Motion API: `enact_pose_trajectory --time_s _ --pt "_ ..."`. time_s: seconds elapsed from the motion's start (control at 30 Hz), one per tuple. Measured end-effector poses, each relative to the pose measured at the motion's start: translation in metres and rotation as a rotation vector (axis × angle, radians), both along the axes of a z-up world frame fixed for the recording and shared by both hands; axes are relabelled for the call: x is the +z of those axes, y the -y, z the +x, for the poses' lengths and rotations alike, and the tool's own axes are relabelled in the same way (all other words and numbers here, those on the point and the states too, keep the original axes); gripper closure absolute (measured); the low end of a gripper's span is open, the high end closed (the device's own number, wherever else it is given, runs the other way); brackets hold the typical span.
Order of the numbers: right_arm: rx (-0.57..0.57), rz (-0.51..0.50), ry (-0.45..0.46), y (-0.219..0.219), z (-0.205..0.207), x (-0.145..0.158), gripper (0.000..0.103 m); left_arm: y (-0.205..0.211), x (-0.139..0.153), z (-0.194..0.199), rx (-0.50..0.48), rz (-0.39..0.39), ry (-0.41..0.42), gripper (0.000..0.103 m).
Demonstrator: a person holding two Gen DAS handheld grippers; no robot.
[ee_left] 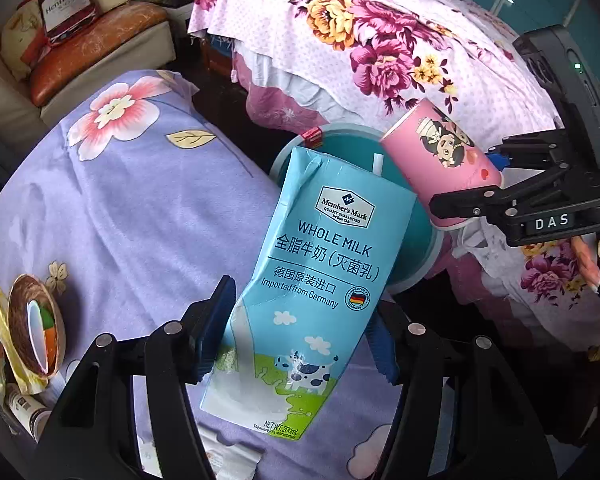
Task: Collect trash
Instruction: 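Carry both over the teal bin, drop the carton from the left tool while the right drops the cup, then move both open tools back over the table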
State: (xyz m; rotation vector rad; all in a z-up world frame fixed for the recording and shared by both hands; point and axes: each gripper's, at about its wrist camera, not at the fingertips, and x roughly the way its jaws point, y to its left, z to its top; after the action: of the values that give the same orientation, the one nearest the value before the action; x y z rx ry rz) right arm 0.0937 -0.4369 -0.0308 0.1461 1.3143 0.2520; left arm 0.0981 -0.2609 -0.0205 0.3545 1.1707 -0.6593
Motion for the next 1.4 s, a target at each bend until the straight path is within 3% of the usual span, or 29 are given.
enact_pose_trajectory --time_s 0.43,0.67,0.8,1.4 --pt "-0.071 -0.011 0.003 0.052 -0.006 -0.001 0.045 0.066 -0.022 0.017 -0.06 0.02 -0.03 0.041" --pt "-0.085 -0.025 -0.01 0.063 -0.006 -0.005 0.045 0.077 -0.033 0.022 -0.047 0.032 -0.027 0.038" --pt "-0.091 -0.026 -0.02 0.067 -0.005 -0.009 0.045 0.075 -0.03 0.021 -0.036 0.034 0.004 0.021" --pt "-0.034 -0.034 -0.065 0.04 0.006 -0.027 0.043 0.006 -0.021 0.015 0.093 -0.008 -0.007 0.02"
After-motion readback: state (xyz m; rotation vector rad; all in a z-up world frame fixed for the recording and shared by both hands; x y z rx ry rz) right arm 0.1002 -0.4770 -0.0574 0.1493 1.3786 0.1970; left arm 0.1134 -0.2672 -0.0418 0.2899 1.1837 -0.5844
